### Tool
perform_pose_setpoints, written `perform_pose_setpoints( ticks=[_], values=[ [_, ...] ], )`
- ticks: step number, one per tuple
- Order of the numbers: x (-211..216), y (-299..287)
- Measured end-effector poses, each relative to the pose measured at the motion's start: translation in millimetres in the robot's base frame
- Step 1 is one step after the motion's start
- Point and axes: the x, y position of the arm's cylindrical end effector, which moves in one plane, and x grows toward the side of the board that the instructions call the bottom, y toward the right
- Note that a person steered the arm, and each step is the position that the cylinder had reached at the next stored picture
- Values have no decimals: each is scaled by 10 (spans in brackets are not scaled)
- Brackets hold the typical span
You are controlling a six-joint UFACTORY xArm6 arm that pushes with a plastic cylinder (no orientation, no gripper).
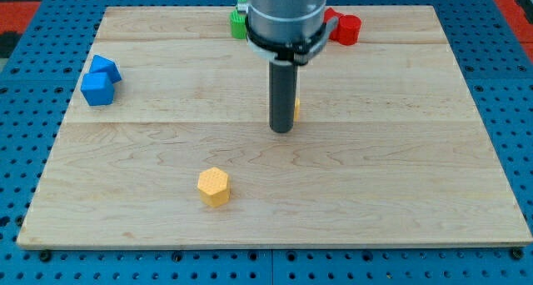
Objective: Move yellow hexagon on left side of yellow heart
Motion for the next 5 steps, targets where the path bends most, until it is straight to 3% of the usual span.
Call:
perform_pose_setpoints(
  ticks=[1, 2, 3, 4, 5],
  values=[
    [248, 378],
    [1060, 391],
    [1325, -463],
    [1319, -1218],
    [1235, -1582]
  ],
)
